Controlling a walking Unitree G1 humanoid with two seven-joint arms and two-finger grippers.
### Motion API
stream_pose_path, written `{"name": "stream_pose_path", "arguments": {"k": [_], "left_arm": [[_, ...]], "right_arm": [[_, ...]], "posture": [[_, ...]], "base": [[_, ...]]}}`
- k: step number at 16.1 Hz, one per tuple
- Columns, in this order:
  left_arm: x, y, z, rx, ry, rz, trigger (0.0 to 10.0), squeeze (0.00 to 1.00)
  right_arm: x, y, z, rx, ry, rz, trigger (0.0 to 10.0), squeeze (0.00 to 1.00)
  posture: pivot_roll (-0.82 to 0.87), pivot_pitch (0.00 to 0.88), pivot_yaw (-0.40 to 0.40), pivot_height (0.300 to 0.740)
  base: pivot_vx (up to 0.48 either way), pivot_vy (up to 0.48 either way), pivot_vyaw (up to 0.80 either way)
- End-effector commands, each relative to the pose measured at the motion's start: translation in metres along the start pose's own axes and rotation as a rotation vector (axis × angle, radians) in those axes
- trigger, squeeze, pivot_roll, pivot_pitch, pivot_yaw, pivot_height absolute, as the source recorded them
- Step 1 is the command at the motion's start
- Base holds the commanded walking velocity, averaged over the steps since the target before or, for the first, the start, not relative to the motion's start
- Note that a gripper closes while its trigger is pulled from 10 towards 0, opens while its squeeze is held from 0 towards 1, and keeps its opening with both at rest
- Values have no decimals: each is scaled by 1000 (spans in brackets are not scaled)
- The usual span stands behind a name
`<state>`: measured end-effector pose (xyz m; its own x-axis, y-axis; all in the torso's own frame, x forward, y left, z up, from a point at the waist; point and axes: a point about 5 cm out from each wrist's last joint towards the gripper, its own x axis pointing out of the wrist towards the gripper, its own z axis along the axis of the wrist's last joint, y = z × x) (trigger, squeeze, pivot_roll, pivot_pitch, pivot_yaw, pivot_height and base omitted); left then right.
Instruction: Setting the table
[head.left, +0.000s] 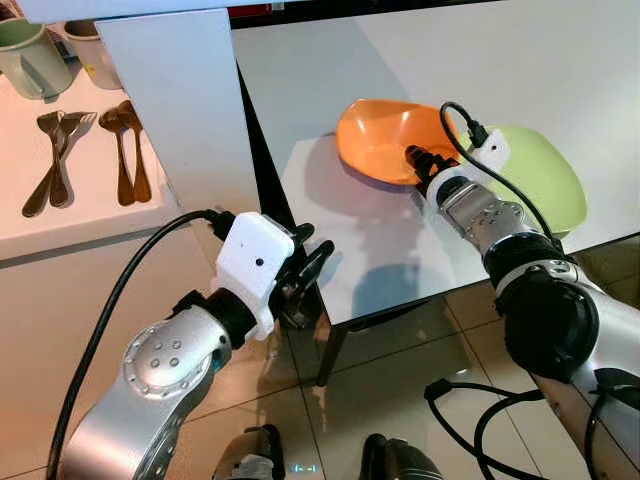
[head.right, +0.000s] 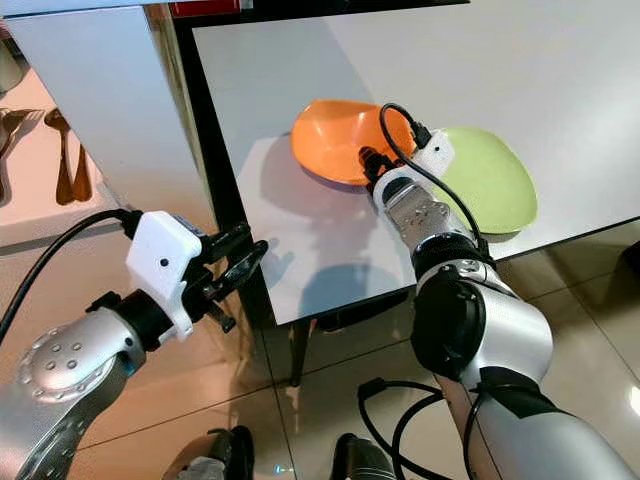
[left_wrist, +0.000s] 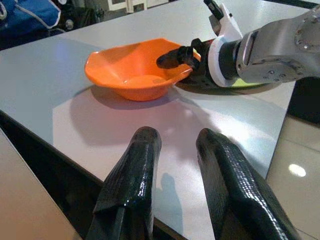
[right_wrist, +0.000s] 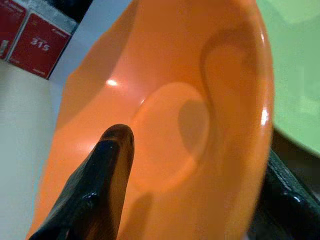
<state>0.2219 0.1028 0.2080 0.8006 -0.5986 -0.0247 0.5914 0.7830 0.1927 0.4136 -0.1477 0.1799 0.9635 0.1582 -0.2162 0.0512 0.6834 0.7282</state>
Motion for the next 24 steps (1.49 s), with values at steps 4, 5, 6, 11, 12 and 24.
{"name": "stream_pose_path", "arguments": {"k": [4, 5, 6, 11, 12, 24], "left_arm": [[8, 0, 2, -1, -28, -1, 10000, 0], [10, 0, 2, -2, -32, -2, 10000, 0], [12, 0, 2, -3, -37, -5, 10000, 0], [17, 1, 0, -8, -51, -7, 10000, 0], [17, 1, 0, -8, -53, -7, 10000, 0], [22, 13, -11, -22, -38, 124, 10000, 0]], "right_arm": [[0, 0, -1, 29, -3, 7, 10000, 0], [-1, -4, -3, 37, 0, 2, 10000, 0], [-1, -8, -6, 49, 4, -5, 10000, 0], [-4, -21, -9, 68, 9, -24, 10000, 0], [-5, -23, -9, 68, 7, -19, 10000, 0], [-70, -45, -7, 11, 10, 36, 10000, 0]], "posture": [[84, 92, -19, 740], [81, 84, -16, 740], [78, 80, -13, 740], [68, 59, -12, 740], [66, 54, -11, 740], [16, 9, 21, 740]], "base": [[0, 0, 0], [0, 0, 0], [0, 0, 0], [0, 0, 0], [0, 0, 0], [0, 0, 0]]}}
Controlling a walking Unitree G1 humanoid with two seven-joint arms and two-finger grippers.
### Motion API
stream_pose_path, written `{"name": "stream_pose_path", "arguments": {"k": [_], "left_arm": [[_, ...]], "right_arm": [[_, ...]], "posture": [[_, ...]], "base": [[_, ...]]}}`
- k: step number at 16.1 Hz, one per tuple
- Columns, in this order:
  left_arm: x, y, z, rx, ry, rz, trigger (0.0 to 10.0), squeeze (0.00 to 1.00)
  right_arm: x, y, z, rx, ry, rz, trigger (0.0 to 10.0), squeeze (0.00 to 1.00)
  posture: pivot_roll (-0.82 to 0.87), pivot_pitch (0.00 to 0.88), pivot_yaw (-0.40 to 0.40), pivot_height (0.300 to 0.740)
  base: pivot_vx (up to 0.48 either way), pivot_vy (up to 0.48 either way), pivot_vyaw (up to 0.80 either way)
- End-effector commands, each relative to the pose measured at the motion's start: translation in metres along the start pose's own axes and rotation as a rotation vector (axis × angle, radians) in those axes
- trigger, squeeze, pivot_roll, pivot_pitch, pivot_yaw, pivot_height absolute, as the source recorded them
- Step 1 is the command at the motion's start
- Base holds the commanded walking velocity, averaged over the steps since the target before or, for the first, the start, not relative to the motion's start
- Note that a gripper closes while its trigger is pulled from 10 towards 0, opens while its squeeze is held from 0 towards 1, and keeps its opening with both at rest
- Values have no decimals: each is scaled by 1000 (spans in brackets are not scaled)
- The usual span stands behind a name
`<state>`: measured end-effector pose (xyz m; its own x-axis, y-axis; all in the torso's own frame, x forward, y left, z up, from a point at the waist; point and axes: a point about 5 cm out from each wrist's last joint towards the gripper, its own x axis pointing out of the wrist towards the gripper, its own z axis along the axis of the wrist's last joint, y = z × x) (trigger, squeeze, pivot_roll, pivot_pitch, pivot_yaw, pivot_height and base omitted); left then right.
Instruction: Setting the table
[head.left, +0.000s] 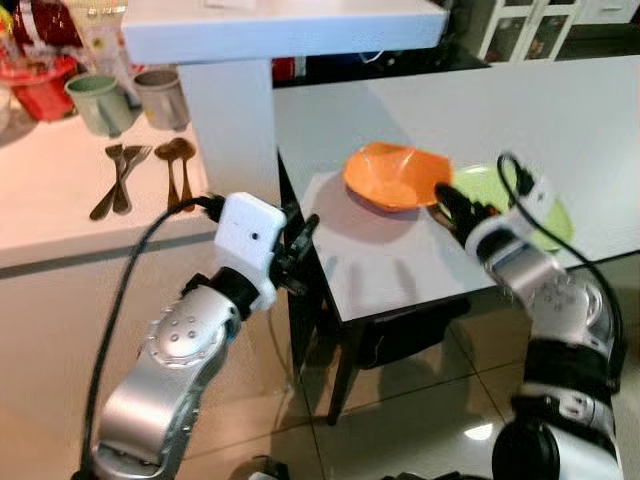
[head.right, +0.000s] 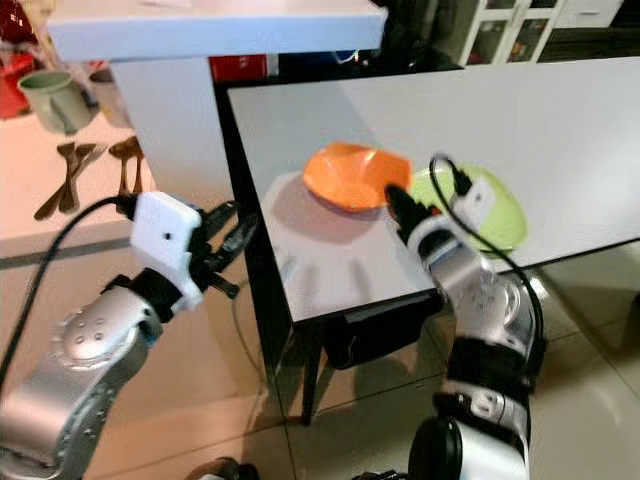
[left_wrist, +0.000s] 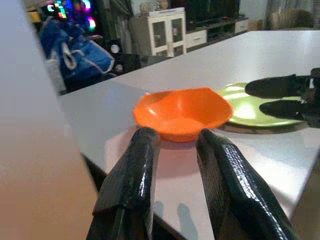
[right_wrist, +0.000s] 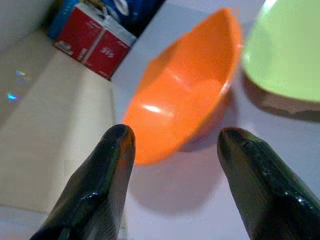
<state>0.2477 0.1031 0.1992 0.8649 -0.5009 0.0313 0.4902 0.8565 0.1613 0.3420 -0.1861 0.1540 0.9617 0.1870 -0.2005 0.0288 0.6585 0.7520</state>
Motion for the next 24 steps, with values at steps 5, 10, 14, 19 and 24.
{"name": "stream_pose_path", "arguments": {"k": [5, 10, 14, 19, 24], "left_arm": [[-1, -1, -2, 15, 1, 8, 10000, 0], [-21, 18, -9, 40, 40, 76, 10000, 0], [-48, 38, -12, 58, 67, 199, 10000, 0], [-30, 67, -13, 134, 76, 378, 10000, 0], [-2, 61, -10, 130, 29, 362, 10000, 0]], "right_arm": [[-14, 5, -1, -122, 6, -28, 10000, 0], [-43, 35, 13, -732, -153, 36, 10000, 0], [-76, 42, -27, -756, -105, 147, 10000, 0], [-71, 32, -51, -879, -46, 93, 10000, 0], [-63, 37, -53, -876, -78, 91, 10000, 0]], "posture": [[25, 14, 10, 740], [20, 16, -2, 740], [39, 9, -16, 740], [45, 0, -14, 740], [25, 0, 12, 740]], "base": [[0, 0, 0], [0, 0, 0], [0, 157, 0], [0, 441, 0], [0, 480, 0]]}}
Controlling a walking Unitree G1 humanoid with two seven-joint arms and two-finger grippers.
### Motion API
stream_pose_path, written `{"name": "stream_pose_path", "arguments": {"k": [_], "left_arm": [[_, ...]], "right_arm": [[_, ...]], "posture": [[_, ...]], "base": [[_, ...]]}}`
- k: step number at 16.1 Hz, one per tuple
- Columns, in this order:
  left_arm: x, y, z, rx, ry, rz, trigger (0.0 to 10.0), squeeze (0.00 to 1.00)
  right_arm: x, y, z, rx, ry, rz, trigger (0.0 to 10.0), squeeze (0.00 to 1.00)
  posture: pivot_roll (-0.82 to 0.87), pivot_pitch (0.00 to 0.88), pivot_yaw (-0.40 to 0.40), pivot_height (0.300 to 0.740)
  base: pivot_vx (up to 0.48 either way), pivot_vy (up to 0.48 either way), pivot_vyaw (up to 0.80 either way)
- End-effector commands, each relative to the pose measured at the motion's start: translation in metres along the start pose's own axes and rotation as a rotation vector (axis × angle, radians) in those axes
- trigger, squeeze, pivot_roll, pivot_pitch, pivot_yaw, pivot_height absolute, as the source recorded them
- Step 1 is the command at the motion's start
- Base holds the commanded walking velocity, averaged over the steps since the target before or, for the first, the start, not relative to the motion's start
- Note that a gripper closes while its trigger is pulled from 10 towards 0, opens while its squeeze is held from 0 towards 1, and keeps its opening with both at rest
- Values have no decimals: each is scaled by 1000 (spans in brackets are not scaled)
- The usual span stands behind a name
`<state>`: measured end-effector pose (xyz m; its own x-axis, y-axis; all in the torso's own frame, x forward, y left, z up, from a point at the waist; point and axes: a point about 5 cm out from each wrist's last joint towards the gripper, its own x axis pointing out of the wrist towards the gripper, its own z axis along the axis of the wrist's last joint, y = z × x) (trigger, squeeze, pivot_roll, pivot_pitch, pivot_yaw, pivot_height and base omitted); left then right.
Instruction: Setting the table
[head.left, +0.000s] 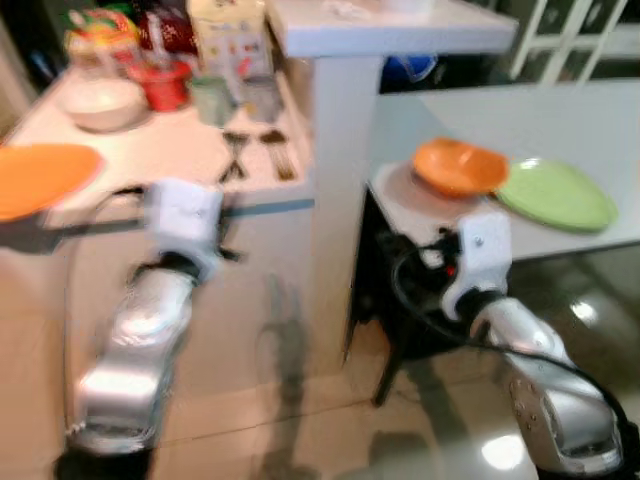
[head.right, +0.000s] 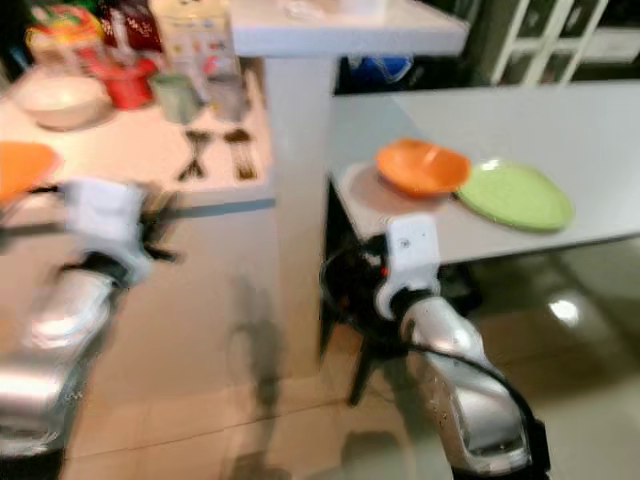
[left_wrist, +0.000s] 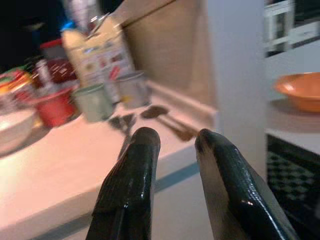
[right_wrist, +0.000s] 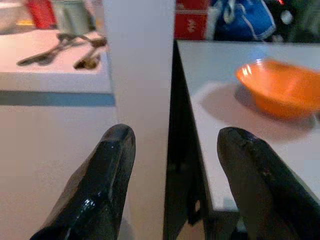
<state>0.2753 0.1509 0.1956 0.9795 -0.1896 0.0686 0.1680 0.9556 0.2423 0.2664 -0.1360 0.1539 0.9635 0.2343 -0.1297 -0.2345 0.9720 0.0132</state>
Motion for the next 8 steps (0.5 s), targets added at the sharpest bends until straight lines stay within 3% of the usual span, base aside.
{"name": "stream_pose_path", "arguments": {"k": [1, 4, 5, 8], "left_arm": [[5, 1, 4, 19, -17, 15, 10000, 0], [6, -7, 4, 5, -28, -4, 10000, 0], [7, -8, 4, 24, -34, 5, 10000, 0], [11, -12, 8, 33, -53, 53, 10000, 0]], "right_arm": [[2, 1, 7, -13, -38, -8, 10000, 0], [4, 1, 8, -31, -48, -34, 10000, 0], [6, 1, 9, -48, -54, -43, 10000, 0], [12, -3, 17, -79, -81, -63, 10000, 0]], "posture": [[26, 0, 13, 740], [17, 0, 16, 740], [17, 0, 12, 740], [24, 0, 1, 740]], "base": [[0, 480, 0], [0, 441, 0], [0, 0, 0], [0, -442, 0]]}}
